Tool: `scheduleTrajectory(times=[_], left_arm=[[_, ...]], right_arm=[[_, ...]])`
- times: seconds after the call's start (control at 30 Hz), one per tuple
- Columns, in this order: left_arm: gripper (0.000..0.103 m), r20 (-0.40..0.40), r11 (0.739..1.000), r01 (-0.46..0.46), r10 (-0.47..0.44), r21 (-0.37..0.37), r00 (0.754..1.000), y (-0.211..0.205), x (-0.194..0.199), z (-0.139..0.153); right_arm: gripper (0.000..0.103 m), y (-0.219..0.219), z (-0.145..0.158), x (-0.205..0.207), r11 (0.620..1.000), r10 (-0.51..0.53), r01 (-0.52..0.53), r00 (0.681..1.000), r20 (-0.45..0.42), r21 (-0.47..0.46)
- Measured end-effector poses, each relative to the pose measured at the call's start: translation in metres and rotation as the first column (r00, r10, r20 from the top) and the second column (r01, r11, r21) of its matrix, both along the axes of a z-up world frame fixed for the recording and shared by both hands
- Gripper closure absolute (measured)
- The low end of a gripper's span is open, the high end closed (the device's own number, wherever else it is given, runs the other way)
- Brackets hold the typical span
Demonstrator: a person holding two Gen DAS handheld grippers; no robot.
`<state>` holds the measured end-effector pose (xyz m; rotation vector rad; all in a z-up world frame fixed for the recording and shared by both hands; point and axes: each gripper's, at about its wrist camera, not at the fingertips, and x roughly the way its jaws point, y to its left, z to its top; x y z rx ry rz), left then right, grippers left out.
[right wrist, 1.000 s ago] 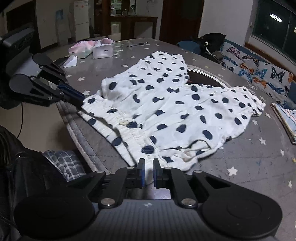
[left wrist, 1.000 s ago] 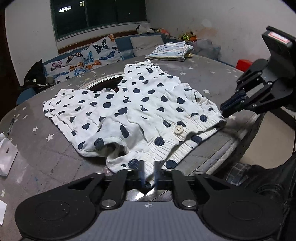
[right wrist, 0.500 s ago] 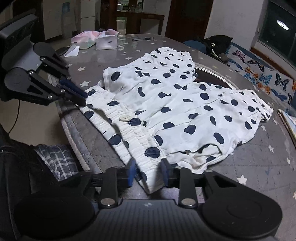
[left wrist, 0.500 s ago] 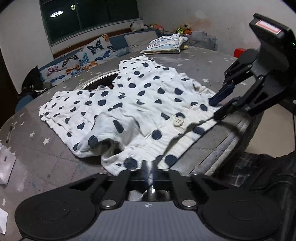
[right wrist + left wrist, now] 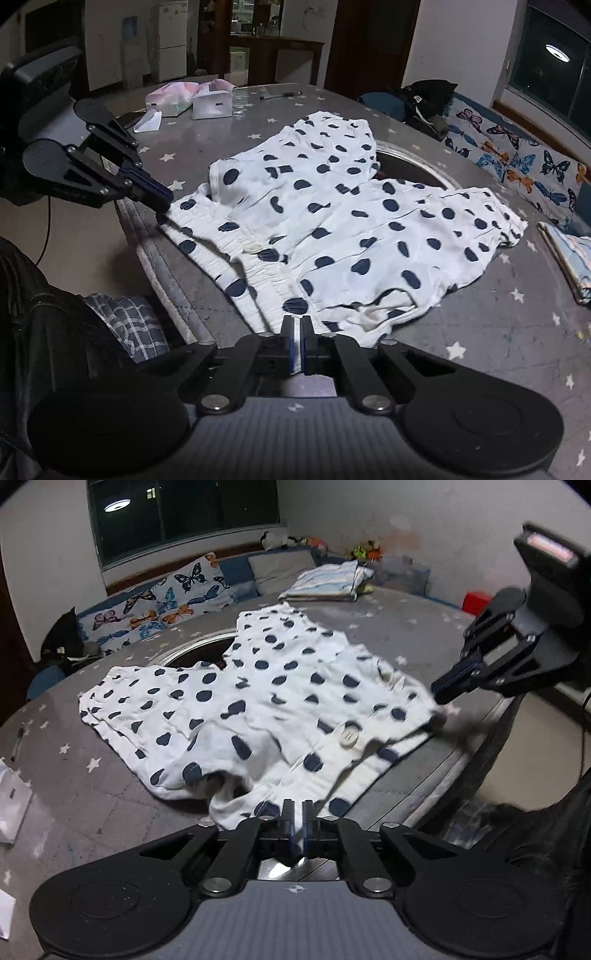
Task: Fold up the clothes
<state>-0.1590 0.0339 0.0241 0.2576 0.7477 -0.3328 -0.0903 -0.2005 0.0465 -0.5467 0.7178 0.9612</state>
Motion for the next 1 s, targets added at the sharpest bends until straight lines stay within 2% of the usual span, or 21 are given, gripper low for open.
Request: scheduleTrajectory(times=[0.07, 0.17, 0.23, 0.33, 0.4, 0.43, 0.5, 0.63, 0.7, 0.77, 1.0], left_arm=[[0.063, 0.0, 1.0, 0.008, -0.008, 0.017, 1.0, -0.002, -0.001, -0.004], [0.061, 0.008, 0.999, -0.002, 0.002, 0.045, 1.0, -0.002, 0.001, -0.01], [0.061, 0.0, 0.999, -0.003, 0.003, 0.054, 1.0, -0.003, 0.004, -0.015], [0.064, -0.003, 0.997, 0.009, -0.009, 0.075, 1.0, -0.005, 0.005, -0.022], [0.07, 0.003, 0.997, 0.015, -0.015, 0.069, 1.0, -0.004, 0.005, -0.022], [0.081, 0.004, 0.998, 0.014, -0.015, 0.065, 1.0, -0.003, 0.005, -0.021], [0.094, -0.005, 0.999, 0.016, -0.016, 0.045, 1.0, -0.001, 0.007, -0.02], [0.1, -0.003, 0.999, 0.024, -0.024, 0.033, 1.0, -0.004, 0.005, -0.014], [0.101, -0.009, 1.0, 0.024, -0.024, -0.002, 1.0, -0.001, 0.003, -0.008], [0.102, -0.02, 0.999, 0.025, -0.026, -0.045, 0.999, 0.001, 0.001, -0.002], [0.103, -0.074, 0.989, 0.078, -0.088, -0.124, 0.993, 0.001, -0.008, 0.004]], right_arm=[[0.089, 0.003, -0.003, -0.001, 1.0, 0.005, -0.005, 1.0, -0.003, -0.001], [0.076, 0.008, -0.007, 0.002, 1.0, 0.009, -0.009, 1.0, -0.002, -0.001], [0.075, 0.011, -0.012, 0.003, 1.0, 0.01, -0.01, 1.0, -0.001, -0.004], [0.075, 0.015, -0.021, 0.007, 1.0, 0.006, -0.006, 1.0, -0.005, -0.015], [0.073, 0.016, -0.026, 0.008, 1.0, 0.011, -0.011, 1.0, -0.017, -0.028], [0.07, 0.017, -0.028, 0.009, 0.999, 0.014, -0.015, 1.0, -0.023, -0.034], [0.066, 0.017, -0.029, 0.007, 0.999, 0.023, -0.024, 0.999, -0.021, -0.034], [0.073, 0.016, -0.028, 0.008, 0.999, 0.006, -0.007, 1.0, -0.017, -0.036], [0.082, 0.014, -0.027, 0.009, 1.0, -0.004, 0.003, 1.0, -0.012, -0.03], [0.096, 0.013, -0.024, 0.009, 1.0, -0.007, 0.007, 1.0, -0.005, -0.026], [0.102, -0.001, -0.008, 0.002, 1.0, 0.021, -0.021, 1.0, -0.014, -0.016]])
